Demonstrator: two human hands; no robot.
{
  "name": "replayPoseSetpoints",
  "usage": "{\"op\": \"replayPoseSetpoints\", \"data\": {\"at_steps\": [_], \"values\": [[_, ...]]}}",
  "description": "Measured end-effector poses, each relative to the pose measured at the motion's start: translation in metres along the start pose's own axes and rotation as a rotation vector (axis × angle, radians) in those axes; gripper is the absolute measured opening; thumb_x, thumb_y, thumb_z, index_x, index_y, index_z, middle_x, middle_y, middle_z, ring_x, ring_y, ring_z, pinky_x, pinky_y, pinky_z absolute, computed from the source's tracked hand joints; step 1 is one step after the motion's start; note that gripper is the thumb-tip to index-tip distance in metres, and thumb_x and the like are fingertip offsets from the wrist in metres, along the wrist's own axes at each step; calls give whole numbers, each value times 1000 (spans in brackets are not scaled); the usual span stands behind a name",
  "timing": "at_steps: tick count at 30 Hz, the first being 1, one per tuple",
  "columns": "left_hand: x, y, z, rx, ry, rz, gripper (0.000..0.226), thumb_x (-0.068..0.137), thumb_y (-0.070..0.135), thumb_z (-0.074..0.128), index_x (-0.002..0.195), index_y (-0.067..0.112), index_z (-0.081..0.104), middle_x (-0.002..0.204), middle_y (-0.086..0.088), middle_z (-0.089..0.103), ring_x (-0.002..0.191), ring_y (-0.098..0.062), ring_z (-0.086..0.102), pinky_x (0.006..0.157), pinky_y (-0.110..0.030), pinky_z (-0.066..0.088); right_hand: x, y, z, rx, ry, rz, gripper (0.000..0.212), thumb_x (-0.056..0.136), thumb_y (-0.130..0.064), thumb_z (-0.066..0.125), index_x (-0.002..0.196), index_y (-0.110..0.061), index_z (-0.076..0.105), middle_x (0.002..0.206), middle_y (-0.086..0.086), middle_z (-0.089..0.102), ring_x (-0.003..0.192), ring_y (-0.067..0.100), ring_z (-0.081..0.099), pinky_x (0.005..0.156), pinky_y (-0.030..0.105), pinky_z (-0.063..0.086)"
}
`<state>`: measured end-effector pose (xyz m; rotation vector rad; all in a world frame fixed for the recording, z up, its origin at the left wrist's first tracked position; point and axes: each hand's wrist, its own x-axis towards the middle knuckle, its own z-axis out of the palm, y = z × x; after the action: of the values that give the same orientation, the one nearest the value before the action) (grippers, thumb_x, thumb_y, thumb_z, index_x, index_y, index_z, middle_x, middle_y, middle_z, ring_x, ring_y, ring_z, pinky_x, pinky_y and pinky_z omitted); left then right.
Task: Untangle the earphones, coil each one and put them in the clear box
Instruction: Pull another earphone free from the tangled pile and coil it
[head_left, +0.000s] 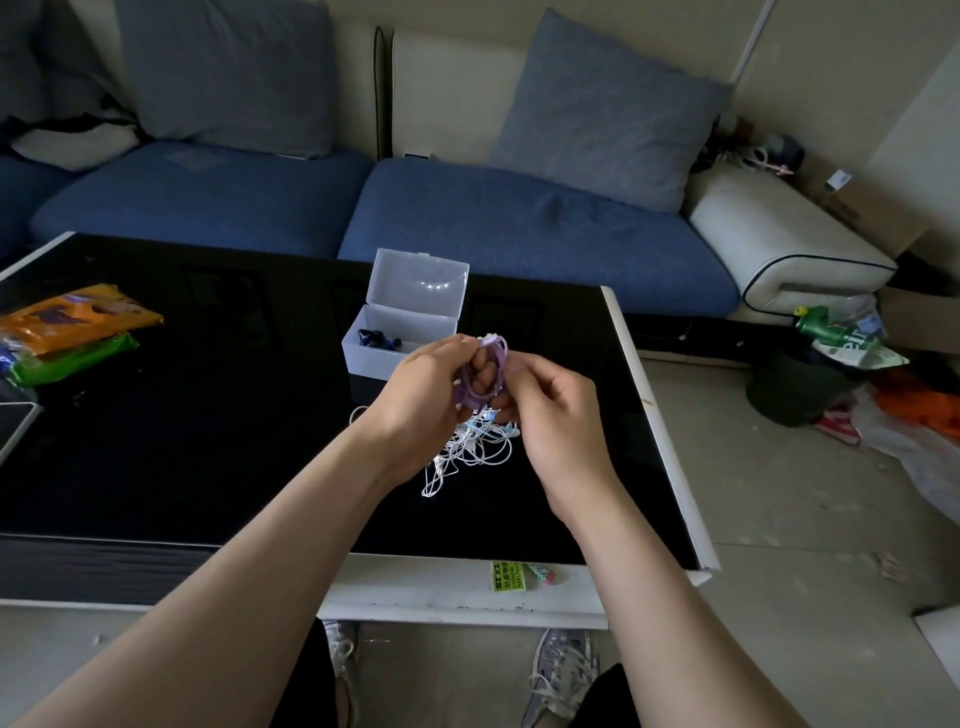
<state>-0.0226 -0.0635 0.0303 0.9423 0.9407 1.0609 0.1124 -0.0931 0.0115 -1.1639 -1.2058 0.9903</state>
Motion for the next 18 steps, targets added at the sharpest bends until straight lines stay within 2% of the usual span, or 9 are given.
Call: {"op": "replayPoseSetpoints", "data": {"at_steps": [4,7,9,11,12,15,16,18], "values": [[11,-2,1,-17,67,17,29,92,28,54,65,22,60,70,0,54,67,-12,51,67,-29,40,6,-2,-2,38,-7,-70,18,105,-6,63,112,-6,80,99,5,82,90,6,75,81,18,55],[16,-3,2,-10,126,37,47,98,21,48,52,24,59,65,2,51,63,-12,47,64,-30,38,14,3,-2,-12,-28,-105,16,104,-14,67,114,-8,79,101,4,82,97,12,77,87,24,58],[19,-3,2,-17,119,41,53,99,20,47,48,24,60,64,3,48,61,-11,44,63,-29,35,18,4,-2,0,-33,-90,17,100,-20,74,113,-10,79,99,3,82,94,16,78,84,28,60],[22,-4,1,0,118,55,48,96,22,46,52,24,65,70,-4,49,66,-15,46,68,-34,35,22,5,-2,14,-63,-70,21,98,-21,77,114,-9,78,96,3,82,91,14,79,79,25,59],[25,-4,1,2,120,60,42,93,25,48,56,24,67,77,-10,52,74,-22,50,73,-38,38,24,5,-3,-1,-78,-67,22,97,-21,78,115,-9,78,94,3,82,89,14,79,77,24,59],[32,-5,-1,-19,97,41,23,78,35,56,60,23,65,92,-16,55,94,-33,53,89,-53,44,31,12,-2,-116,-71,-89,21,91,-19,84,112,-16,81,88,1,81,83,19,79,75,34,63],[36,-6,-3,-18,87,37,21,74,37,58,60,22,64,93,-16,54,95,-33,51,89,-56,44,34,15,-2,-137,-57,-97,22,91,-17,84,112,-17,81,89,-1,81,84,18,79,79,36,64],[42,-7,-4,14,71,29,22,73,39,58,65,20,65,94,-15,53,94,-31,50,83,-52,39,40,19,-4,-143,-36,-96,21,91,-13,83,112,-15,82,92,-3,82,87,14,79,85,36,65]]}}
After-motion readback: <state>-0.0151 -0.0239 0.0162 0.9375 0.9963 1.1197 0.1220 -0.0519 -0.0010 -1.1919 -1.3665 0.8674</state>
